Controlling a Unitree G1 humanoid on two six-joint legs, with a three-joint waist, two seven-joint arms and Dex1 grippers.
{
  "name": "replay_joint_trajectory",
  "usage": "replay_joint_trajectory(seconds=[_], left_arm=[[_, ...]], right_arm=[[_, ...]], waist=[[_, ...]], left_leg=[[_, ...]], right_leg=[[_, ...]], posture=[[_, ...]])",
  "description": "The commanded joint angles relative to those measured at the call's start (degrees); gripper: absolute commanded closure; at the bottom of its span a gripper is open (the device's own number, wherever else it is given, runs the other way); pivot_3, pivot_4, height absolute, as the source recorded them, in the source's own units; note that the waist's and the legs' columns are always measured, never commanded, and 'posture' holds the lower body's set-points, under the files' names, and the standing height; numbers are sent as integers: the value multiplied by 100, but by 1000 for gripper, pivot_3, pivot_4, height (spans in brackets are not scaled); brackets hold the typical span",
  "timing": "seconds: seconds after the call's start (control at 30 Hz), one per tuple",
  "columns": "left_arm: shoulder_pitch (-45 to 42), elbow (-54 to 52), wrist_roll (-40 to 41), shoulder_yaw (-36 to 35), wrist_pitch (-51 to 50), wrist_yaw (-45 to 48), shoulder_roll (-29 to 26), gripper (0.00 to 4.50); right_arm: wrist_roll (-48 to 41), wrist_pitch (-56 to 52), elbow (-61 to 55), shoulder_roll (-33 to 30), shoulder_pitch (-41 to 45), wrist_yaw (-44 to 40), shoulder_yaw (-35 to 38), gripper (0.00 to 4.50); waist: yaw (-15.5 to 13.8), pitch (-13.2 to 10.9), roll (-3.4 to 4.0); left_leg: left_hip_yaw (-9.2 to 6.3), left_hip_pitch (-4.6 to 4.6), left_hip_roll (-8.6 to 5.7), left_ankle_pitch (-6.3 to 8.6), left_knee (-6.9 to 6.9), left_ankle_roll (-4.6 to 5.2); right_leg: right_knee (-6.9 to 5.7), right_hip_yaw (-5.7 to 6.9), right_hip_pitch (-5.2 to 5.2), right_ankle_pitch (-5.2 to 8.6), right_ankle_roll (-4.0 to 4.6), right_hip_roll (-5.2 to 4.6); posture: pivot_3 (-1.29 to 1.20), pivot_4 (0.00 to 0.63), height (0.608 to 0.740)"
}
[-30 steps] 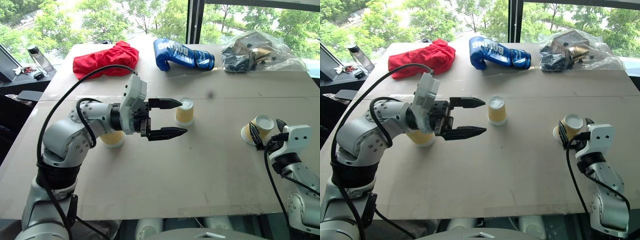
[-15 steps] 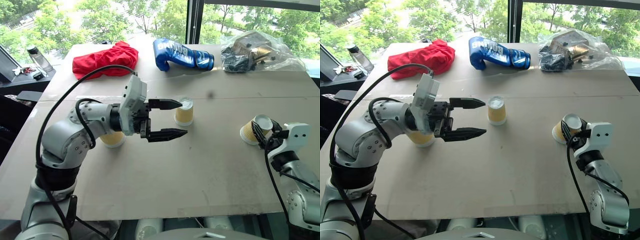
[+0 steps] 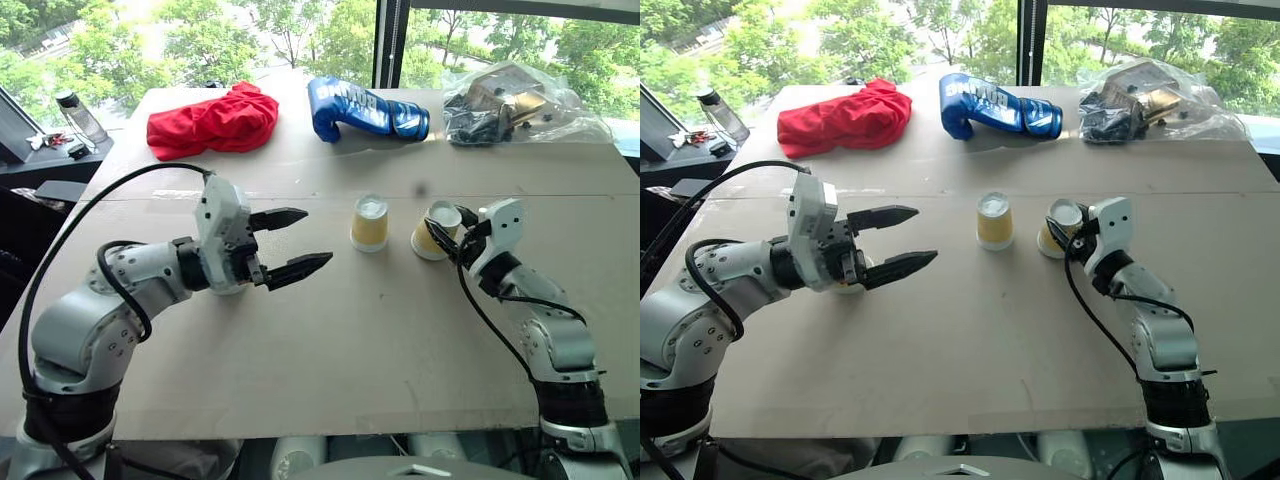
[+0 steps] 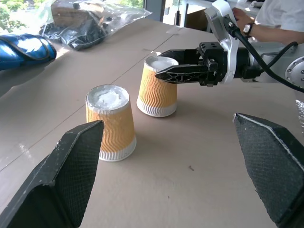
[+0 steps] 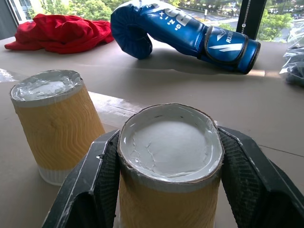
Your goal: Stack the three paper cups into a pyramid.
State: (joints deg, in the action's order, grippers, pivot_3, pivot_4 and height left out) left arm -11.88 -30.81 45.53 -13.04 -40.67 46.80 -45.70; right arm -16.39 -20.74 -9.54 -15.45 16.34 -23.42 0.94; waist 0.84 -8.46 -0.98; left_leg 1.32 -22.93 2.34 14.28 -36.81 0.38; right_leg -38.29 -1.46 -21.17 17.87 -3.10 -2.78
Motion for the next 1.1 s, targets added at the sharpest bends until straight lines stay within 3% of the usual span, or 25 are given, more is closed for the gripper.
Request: replay_joint_trajectory(seconds=[0.03,0.7,0.77,0.83,0.87,1.1], left_arm=[[51,-282,41,-228,95,-90,-73,0],[74,-218,-167,-122,243,-45,-136,0],[73,-216,-184,-112,264,-49,-128,0],[82,-220,-194,-100,277,-49,-123,0],[93,-223,-200,-95,285,-48,-120,0],[176,-261,-214,-149,350,-102,-63,0]], right_arm=[[13,223,105,79,264,-134,-107,2288],[240,571,637,347,566,-334,-465,2288],[249,547,630,331,574,-359,-483,1263],[253,528,628,313,578,-381,-492,664],[265,511,620,299,579,-381,-496,71],[207,477,415,213,499,-399,-398,28]], waist=[[-5,0,0],[25,1,-1],[22,0,-1],[17,0,-1],[16,0,-1],[18,0,-1]], left_leg=[[-1,0,0,0,0,0],[0,5,2,0,-4,0],[0,6,3,1,-4,1],[0,5,3,1,-4,2],[0,5,3,1,-4,2],[0,5,3,1,-4,2]], right_leg=[[-1,1,0,0,0,0],[-16,0,-1,0,0,1],[-17,0,-2,0,0,1],[-17,0,-2,0,0,1],[-17,0,-3,0,0,0],[-17,0,-3,0,0,1]], posture=[[0,150,740],[0,150,740],[0,150,740],[0,150,740],[0,150,740],[0,150,740]])
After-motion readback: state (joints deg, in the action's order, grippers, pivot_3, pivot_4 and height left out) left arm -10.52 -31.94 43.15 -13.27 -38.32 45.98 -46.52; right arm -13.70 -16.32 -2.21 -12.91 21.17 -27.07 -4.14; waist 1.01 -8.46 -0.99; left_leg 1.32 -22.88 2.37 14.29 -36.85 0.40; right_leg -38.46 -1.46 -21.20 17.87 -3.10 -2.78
